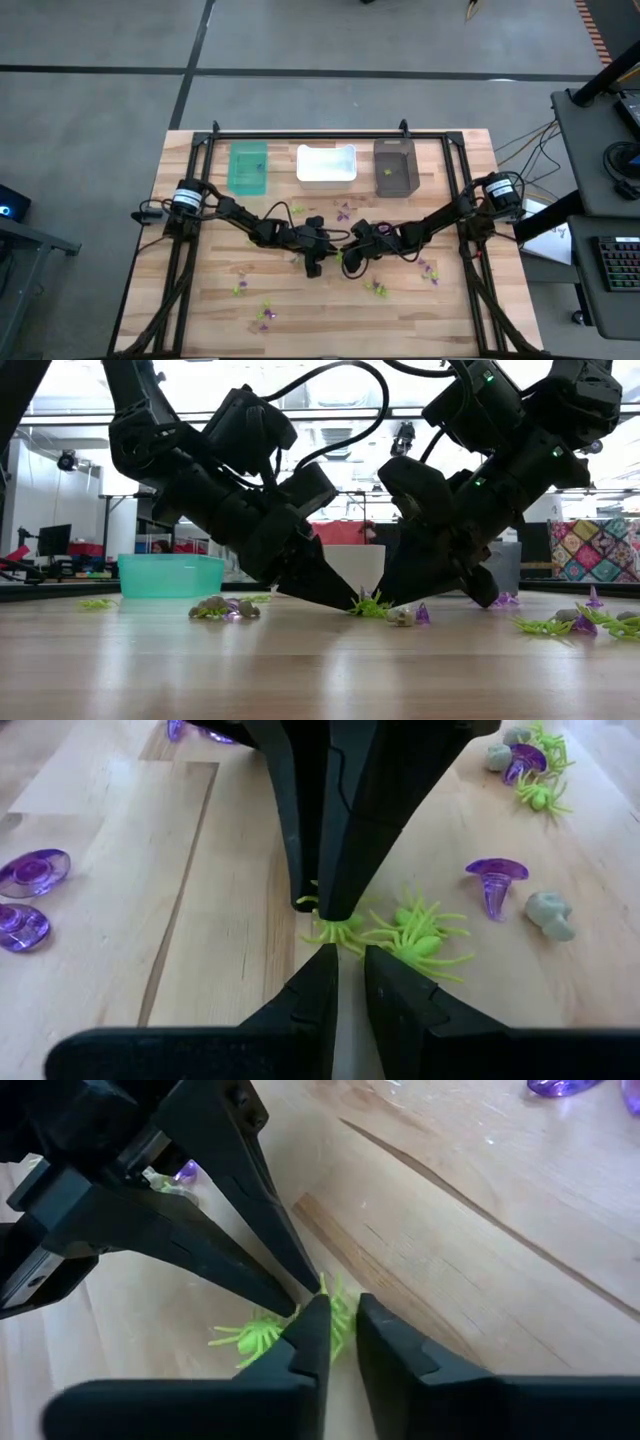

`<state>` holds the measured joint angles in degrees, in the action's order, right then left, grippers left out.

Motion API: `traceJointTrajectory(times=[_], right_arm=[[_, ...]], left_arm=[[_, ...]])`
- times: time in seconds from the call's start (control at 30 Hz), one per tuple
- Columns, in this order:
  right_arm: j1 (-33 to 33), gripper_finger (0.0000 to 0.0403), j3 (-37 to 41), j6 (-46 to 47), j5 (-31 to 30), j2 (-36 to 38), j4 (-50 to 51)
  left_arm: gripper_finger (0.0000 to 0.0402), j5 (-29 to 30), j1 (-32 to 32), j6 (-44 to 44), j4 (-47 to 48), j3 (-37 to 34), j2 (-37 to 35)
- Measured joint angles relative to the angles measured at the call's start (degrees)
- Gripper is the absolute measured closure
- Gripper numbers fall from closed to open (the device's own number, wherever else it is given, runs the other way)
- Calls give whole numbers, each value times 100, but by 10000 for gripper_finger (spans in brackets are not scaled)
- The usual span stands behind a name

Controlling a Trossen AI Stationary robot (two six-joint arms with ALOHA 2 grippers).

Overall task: Sort Halloween decoration
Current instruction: Put the green spider toy into the black bin

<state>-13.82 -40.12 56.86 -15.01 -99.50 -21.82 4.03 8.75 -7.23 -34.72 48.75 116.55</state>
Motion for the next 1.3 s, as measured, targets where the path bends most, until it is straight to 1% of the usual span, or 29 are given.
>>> traceJointTrajectory(times=[0.1,0.3,0.6,0.73,0.83,0.97,1.3], right_arm=[[0,391,0,-92,-22,0,-14],[0,394,0,-272,-140,87,19],[0,394,4,-614,-155,383,105],[0,394,5,-718,-157,463,136],[0,394,5,-748,-157,474,171],[0,394,6,-877,-157,530,160],[106,394,-12,-1454,-322,1074,151]], left_arm=[[363,0,0,-48,0,0,1],[363,-4,0,-57,140,-19,-136],[363,4,0,162,604,-79,-758],[363,255,0,258,781,-126,-1036],[363,300,0,285,912,-238,-1283],[363,427,0,301,862,-544,-1921],[363,551,0,367,692,-1576,-4117]])
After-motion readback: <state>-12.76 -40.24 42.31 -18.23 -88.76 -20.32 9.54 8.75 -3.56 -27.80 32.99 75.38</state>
